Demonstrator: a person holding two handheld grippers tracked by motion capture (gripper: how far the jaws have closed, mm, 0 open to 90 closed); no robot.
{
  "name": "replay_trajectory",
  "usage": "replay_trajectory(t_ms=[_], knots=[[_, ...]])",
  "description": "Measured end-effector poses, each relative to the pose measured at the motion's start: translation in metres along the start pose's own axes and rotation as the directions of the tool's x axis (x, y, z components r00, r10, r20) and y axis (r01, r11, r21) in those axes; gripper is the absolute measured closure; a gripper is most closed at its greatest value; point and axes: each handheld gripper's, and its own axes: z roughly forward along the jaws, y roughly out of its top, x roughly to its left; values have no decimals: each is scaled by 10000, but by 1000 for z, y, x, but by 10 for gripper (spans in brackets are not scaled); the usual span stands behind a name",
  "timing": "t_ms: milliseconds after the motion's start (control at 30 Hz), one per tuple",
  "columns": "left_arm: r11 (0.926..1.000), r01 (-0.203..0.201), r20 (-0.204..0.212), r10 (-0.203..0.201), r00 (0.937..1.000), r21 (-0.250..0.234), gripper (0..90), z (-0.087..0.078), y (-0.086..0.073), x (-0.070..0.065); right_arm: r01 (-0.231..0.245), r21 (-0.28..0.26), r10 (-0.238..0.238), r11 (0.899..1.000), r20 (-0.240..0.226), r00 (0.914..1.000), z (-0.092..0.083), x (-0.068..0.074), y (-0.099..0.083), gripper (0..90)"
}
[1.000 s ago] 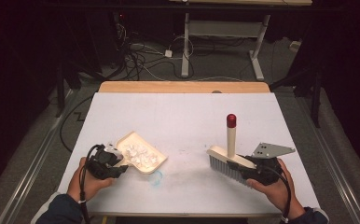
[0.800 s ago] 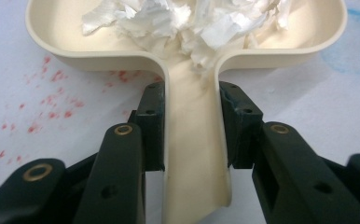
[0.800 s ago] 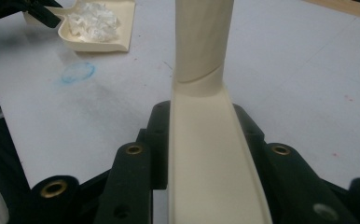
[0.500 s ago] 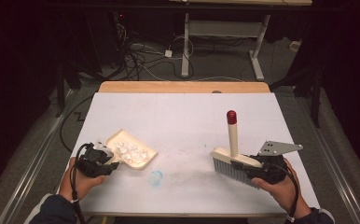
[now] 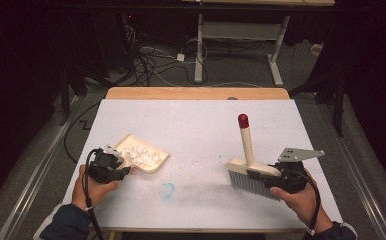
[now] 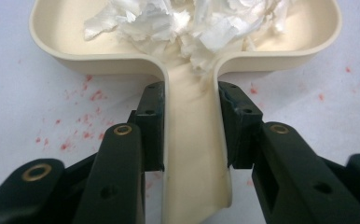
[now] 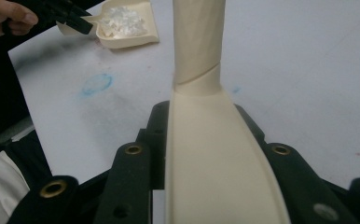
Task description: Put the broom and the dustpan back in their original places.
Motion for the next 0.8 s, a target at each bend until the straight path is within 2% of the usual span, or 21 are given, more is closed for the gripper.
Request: replay_trajectory(t_ms=[100, 167, 233, 333, 400, 467, 567, 633, 700, 800], knots=[[10000, 45, -79, -45, 10000, -1, 634, 3, 3, -2, -533, 133, 535, 9985, -127, 9985, 4, -6, 1, 675], [10000, 23, -148, -24, 9999, -31, 634, 7, 6, -2, -984, 184, 987, 9950, -133, 9950, 7, -13, 0, 675], [9998, 165, -98, -165, 9998, -64, 634, 10, 8, 0, -1369, 264, 1370, 9902, -25, 9906, 8, -21, 0, 675], [9995, 302, -167, -303, 9994, -81, 634, 15, 11, 1, -2125, 295, 2128, 9767, -61, 9771, 9, -38, 0, 675], [9995, 272, -280, -276, 9992, -149, 633, 17, 12, 1, -2412, 427, 2419, 9695, -123, 9702, 11, -49, 0, 674], [9986, 466, -190, -470, 9987, -232, 633, 20, 12, -1, -2695, 582, 2712, 9612, -231, 9622, 14, -60, 0, 673], [9987, 471, -198, -475, 9987, -204, 633, 25, 12, -3, -2936, 810, 2973, 9525, -372, 9541, 16, -75, 0, 672], [9977, 627, -158, -632, 9979, -255, 633, 27, 13, -6, -2912, 985, 2949, 9516, -247, 9552, 17, -80, 1, 671], [9974, 628, -224, -636, 9977, -352, 630, 28, 13, -11, -2867, 1201, 2929, 9504, -365, 9555, 20, -85, 3, 668], [9952, 794, -73, -800, 9968, -564, 619, 30, 13, -20, -2811, 1478, 2897, 9482, -401, 9563, 24, -91, 7, 656]])
